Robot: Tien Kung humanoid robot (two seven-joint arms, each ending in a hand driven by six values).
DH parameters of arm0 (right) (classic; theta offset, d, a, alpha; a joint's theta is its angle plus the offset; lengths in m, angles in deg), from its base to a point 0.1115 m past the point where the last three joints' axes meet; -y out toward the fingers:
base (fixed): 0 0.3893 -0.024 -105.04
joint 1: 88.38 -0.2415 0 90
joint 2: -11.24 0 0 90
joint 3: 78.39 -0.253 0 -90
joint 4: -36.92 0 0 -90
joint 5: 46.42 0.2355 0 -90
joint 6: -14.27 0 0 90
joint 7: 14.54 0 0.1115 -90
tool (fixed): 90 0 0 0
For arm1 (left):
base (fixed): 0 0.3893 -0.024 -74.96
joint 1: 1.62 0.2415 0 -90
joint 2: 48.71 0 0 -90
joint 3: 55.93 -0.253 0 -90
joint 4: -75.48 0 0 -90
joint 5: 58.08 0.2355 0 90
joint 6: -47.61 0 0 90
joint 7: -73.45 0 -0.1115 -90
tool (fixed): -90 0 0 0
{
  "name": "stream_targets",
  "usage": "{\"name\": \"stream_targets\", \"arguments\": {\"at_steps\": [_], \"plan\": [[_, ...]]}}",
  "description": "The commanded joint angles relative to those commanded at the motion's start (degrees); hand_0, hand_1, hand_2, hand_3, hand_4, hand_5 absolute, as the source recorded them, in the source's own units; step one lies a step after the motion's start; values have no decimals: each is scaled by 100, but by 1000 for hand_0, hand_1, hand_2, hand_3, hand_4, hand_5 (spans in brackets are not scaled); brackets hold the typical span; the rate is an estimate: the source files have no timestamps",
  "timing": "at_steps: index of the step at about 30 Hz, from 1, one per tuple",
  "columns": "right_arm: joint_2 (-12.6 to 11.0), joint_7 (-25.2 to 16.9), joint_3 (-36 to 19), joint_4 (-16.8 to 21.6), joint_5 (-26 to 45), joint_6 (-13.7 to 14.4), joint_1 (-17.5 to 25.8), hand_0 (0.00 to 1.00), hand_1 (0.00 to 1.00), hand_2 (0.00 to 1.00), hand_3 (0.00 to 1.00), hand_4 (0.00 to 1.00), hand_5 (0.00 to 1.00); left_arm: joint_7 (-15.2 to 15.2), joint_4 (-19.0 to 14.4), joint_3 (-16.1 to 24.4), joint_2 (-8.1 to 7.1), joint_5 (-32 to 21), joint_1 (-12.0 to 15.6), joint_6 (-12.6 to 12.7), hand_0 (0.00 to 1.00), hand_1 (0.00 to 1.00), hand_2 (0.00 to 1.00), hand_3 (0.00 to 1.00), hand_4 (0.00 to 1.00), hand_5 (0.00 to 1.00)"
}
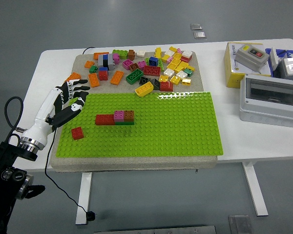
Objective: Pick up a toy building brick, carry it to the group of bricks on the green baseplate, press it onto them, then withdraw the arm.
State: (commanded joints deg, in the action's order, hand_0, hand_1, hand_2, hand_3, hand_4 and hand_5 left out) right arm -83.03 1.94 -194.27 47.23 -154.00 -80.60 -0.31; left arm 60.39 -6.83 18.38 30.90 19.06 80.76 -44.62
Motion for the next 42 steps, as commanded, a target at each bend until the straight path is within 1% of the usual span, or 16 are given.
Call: {"name": "stream_targets", "arguments": {"at_steps": [1, 2, 4, 9, 12, 13, 16, 23, 25, 42], "plan": [[0, 0, 14, 0, 14, 2, 0, 696, 612, 600, 697, 369, 905, 5, -1, -21, 8, -224, 2, -43, 716, 680, 672, 720, 539, 381], [1, 1, 30, 0, 33, 5, -1, 696, 612, 600, 697, 369, 905, 9, 6, -46, 19, -499, 3, -78, 716, 680, 672, 720, 539, 381], [3, 1, 50, 0, 58, 9, -2, 696, 612, 600, 697, 369, 905, 12, 35, -88, 34, -876, -1, -115, 716, 680, 672, 720, 539, 381], [7, 3, 64, 0, 80, 12, -8, 694, 612, 601, 697, 370, 905, -3, 160, -157, 74, -1644, -35, -154, 725, 699, 691, 716, 552, 398], [8, 5, 66, 0, 85, 13, -9, 694, 612, 601, 697, 370, 905, -4, 259, -172, 83, -1959, -55, -150, 725, 699, 691, 716, 552, 398], [9, 6, 67, 0, 86, 13, -9, 698, 612, 600, 698, 368, 902, -2, 284, -174, 84, -2015, -56, -149, 721, 674, 667, 696, 557, 406], [9, 7, 69, 0, 95, 12, -7, 698, 612, 600, 698, 368, 902, 4, 339, -172, 86, -2093, -53, -144, 721, 674, 667, 696, 557, 406], [12, 8, 66, 0, 93, 8, -2, 697, 613, 601, 698, 364, 908, 20, 399, -160, 95, -2087, -59, -152, 721, 660, 651, 692, 564, 413], [12, 9, 62, 0, 89, 5, -1, 697, 611, 602, 698, 355, 910, 35, 422, -153, 98, -2055, -60, -166, 724, 676, 656, 689, 572, 428], [21, 20, 87, 0, 116, 13, 1, 695, 611, 606, 698, 345, 920, 252, 575, -100, 109, -1738, -77, -264, 726, 679, 660, 691, 574, 435]]}}
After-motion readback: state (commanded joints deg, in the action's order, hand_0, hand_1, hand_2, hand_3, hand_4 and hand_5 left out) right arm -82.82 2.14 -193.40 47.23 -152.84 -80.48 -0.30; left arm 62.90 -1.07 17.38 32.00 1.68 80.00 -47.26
